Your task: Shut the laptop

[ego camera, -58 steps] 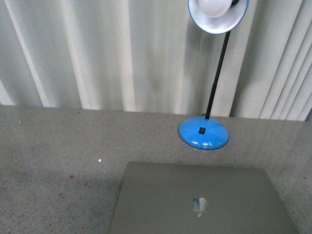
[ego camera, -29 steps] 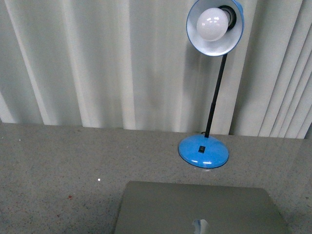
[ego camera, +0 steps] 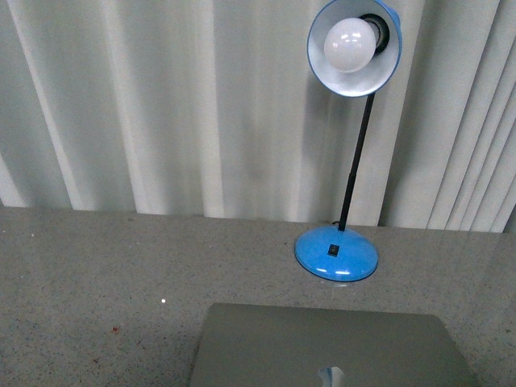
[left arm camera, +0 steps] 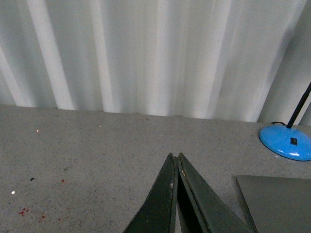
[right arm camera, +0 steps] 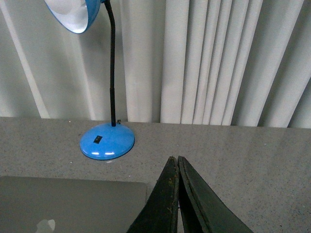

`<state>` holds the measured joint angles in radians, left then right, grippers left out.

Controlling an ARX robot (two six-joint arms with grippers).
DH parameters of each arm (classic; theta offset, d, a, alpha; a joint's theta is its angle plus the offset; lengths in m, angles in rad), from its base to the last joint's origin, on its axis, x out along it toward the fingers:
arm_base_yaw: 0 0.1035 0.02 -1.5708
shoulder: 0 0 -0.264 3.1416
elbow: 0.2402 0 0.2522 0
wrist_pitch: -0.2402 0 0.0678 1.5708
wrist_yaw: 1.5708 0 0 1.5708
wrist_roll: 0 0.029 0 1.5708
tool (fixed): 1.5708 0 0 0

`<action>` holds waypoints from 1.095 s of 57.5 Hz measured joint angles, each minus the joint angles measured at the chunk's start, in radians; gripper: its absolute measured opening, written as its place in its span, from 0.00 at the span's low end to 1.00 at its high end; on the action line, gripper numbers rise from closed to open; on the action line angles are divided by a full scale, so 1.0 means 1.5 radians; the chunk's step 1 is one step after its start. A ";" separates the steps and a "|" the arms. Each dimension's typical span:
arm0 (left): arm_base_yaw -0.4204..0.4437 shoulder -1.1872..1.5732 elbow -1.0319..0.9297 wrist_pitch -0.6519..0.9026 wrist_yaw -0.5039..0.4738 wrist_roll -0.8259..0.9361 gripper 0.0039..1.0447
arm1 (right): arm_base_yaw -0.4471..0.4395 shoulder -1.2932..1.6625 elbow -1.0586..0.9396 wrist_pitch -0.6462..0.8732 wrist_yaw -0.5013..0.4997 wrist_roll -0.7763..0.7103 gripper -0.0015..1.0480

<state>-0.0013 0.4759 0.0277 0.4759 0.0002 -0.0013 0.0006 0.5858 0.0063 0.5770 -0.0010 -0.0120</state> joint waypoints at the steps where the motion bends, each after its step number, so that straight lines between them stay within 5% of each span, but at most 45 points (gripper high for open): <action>1: 0.000 -0.008 0.000 -0.006 -0.001 0.000 0.03 | 0.000 -0.004 0.000 -0.004 0.000 0.000 0.03; 45: 0.000 -0.199 0.000 -0.197 0.000 0.000 0.03 | 0.000 -0.244 0.000 -0.236 0.000 0.000 0.03; 55: 0.000 -0.314 0.000 -0.313 0.000 0.000 0.03 | 0.000 -0.272 0.000 -0.265 0.000 0.000 0.03; 63: 0.000 -0.315 0.000 -0.317 0.000 0.000 0.03 | 0.000 -0.385 0.000 -0.381 0.000 0.001 0.03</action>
<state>-0.0013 0.0040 0.0277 0.0006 0.0002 -0.0013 0.0006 0.0078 0.0067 0.0051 -0.0013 -0.0113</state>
